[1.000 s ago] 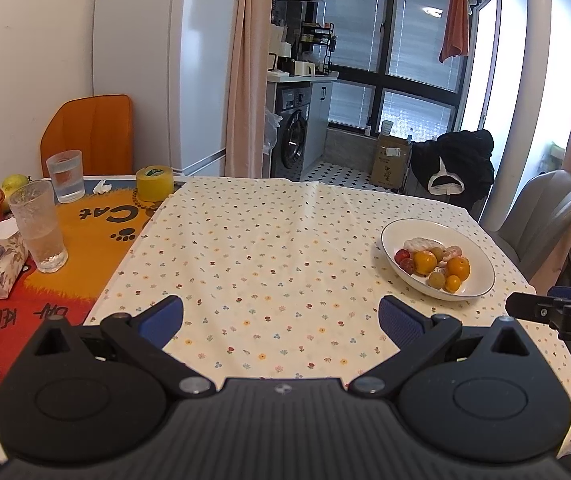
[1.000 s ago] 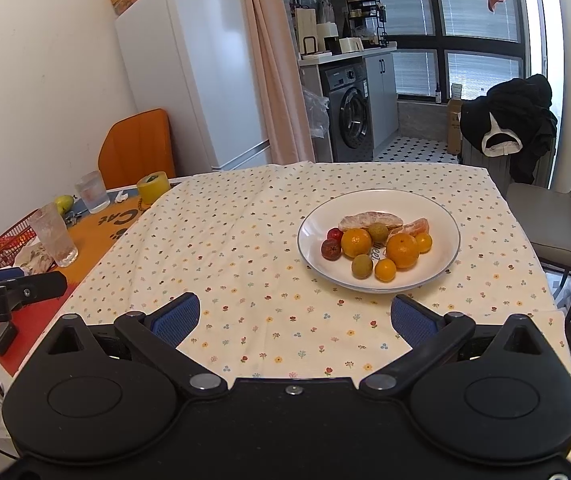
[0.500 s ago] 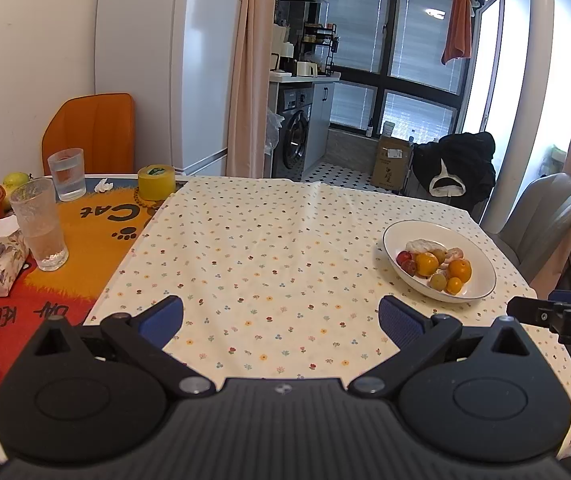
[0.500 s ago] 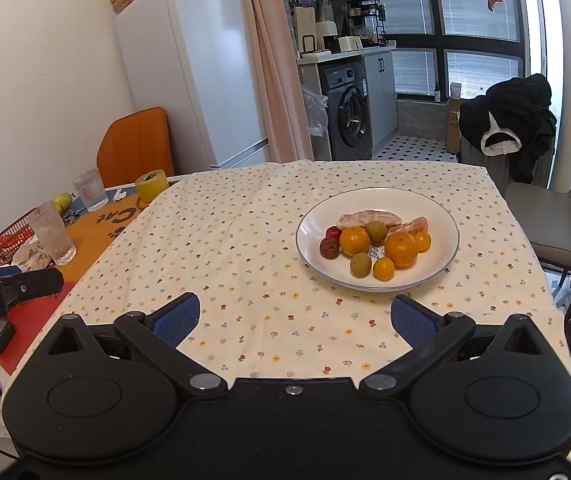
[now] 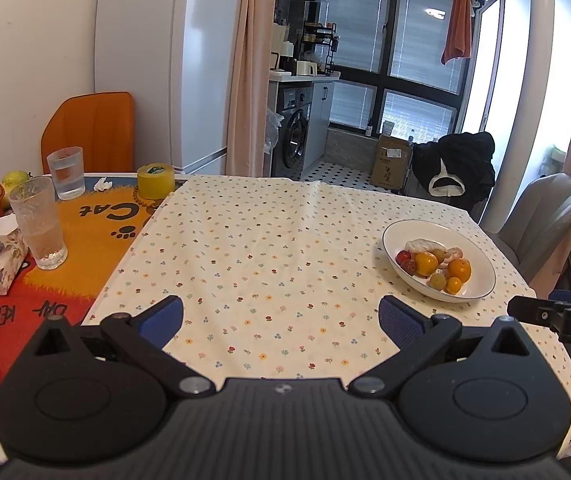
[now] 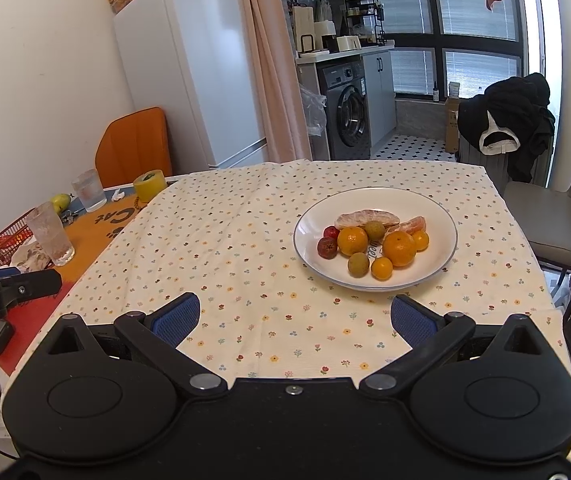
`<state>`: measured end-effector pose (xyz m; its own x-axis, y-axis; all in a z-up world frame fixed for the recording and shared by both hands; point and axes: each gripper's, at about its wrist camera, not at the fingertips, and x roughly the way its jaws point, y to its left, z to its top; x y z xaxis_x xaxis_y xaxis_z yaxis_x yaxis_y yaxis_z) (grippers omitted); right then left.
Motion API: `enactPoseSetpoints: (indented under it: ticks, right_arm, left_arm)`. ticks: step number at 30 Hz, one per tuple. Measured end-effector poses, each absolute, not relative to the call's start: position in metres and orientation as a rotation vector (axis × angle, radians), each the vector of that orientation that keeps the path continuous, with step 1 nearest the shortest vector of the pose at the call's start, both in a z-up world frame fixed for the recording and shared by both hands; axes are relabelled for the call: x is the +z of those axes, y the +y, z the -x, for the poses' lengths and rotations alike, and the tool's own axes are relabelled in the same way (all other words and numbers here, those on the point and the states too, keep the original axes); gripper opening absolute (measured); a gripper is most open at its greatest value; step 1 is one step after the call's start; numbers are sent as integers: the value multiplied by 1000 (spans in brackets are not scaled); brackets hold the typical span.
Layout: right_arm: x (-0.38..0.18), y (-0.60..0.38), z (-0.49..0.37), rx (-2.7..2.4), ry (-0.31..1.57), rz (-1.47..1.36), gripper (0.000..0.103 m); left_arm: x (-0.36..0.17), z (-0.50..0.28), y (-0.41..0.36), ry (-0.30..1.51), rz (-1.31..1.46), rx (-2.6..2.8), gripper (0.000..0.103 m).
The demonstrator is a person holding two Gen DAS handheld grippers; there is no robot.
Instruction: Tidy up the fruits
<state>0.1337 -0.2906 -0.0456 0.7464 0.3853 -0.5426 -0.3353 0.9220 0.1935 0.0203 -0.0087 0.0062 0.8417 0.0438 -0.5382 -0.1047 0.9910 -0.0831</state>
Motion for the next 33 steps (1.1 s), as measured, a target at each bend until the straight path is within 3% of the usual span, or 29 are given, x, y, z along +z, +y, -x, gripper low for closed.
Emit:
enactPoseSetpoints:
  ticks: [33]
  right_arm:
    - [-48,-292,-134,392,619,-84,103]
  left_arm:
    - [6,-20,-11,569,113,62,103]
